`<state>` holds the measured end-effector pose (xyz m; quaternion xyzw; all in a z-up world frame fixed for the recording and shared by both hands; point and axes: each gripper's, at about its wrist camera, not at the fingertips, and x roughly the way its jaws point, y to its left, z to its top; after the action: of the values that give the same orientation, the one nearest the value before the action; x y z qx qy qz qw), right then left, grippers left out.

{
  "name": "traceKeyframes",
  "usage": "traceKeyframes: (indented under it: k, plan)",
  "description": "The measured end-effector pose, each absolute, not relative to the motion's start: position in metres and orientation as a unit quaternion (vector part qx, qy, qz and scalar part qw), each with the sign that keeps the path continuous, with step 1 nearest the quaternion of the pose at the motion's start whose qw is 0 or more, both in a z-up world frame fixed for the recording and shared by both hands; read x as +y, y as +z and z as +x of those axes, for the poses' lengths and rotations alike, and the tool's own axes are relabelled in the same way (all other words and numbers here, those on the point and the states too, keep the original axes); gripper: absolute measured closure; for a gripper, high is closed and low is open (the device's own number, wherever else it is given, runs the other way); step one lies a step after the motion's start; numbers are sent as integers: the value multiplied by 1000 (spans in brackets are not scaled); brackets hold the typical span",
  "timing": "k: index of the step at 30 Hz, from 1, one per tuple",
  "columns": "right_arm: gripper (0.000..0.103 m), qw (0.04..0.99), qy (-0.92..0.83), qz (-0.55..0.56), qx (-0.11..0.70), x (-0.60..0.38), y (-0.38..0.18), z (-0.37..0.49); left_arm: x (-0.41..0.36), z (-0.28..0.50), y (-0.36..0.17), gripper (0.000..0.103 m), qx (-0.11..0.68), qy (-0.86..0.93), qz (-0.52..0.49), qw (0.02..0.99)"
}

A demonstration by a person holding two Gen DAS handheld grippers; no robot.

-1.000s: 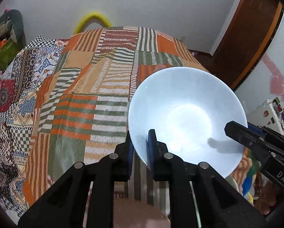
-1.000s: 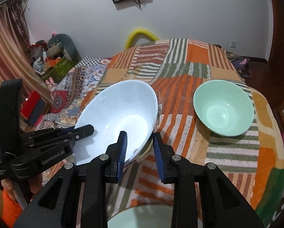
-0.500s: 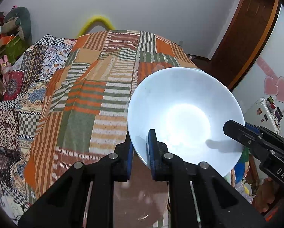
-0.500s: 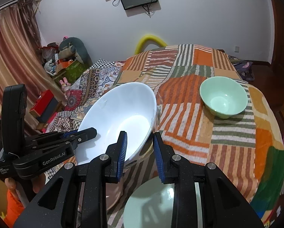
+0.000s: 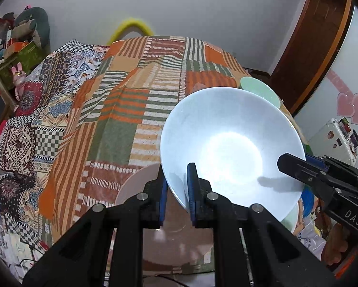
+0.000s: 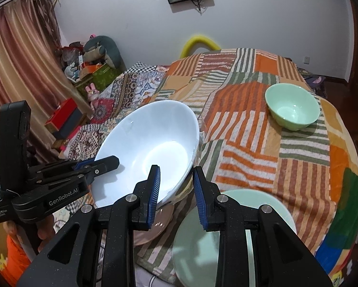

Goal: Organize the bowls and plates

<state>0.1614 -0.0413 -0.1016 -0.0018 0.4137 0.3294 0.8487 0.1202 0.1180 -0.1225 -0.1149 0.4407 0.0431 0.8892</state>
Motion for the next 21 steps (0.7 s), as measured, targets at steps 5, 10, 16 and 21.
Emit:
traceKeyframes:
  k: [5,10,16,21]
  plan:
    - [77,841,337,-7,424,-34,-110,155,125,109,-133,89,450,51,-125,883]
    - [77,831,345,-15,437,-25,-121,148,133,102,-145,89,461,64,-129,875]
    - [77,818,352,-21,454,-13,-135,144,143,93,-159,89,471,80,-136,868]
    - [77,809,355,-28,468,-4,-145,140,149,89,-175,89,485,87,-145,858]
